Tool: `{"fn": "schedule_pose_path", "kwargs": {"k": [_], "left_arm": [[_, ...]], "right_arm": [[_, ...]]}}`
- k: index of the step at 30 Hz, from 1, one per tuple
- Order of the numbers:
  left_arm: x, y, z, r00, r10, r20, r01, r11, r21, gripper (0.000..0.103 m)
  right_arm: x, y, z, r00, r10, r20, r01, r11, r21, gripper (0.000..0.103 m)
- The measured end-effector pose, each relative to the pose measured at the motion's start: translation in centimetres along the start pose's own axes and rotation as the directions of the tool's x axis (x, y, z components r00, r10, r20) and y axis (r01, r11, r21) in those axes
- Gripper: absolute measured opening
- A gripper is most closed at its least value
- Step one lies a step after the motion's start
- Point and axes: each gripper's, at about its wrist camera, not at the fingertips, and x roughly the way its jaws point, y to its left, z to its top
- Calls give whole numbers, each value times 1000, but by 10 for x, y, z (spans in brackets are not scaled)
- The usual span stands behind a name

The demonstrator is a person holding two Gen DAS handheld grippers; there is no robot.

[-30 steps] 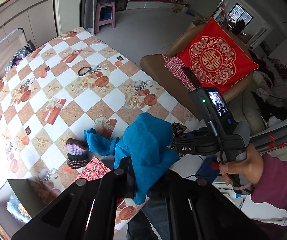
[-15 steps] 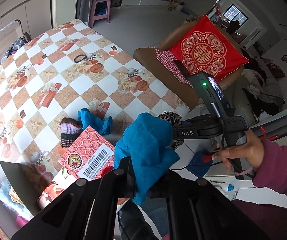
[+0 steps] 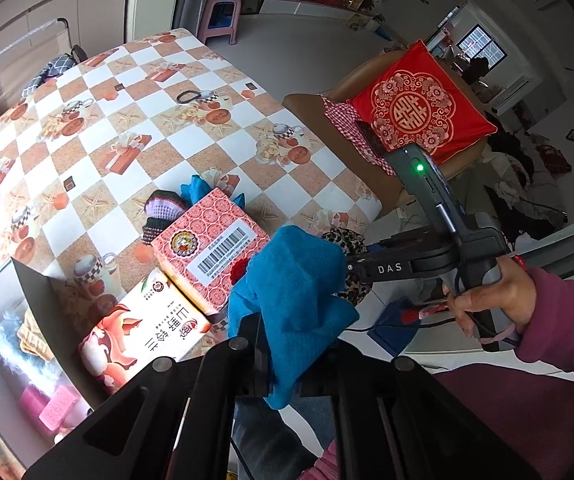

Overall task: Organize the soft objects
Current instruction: 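Carry the blue cloth with the left tool while the right tool carries the scrunchie over the box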

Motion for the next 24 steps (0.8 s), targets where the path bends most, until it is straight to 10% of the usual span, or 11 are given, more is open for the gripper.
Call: {"fn": "schedule_pose_path", "kwargs": {"k": [13, 24], "left_arm": [[-35, 39, -43, 993, 70, 92, -55, 986, -158, 6], [-69, 88, -84, 969, 195, 150, -129, 922, -365, 6]], "right_arm": [[9, 87, -20, 996, 18, -88, -40, 966, -254, 31], [11, 168, -19, 991, 30, -131, -88, 882, -463, 31]]}}
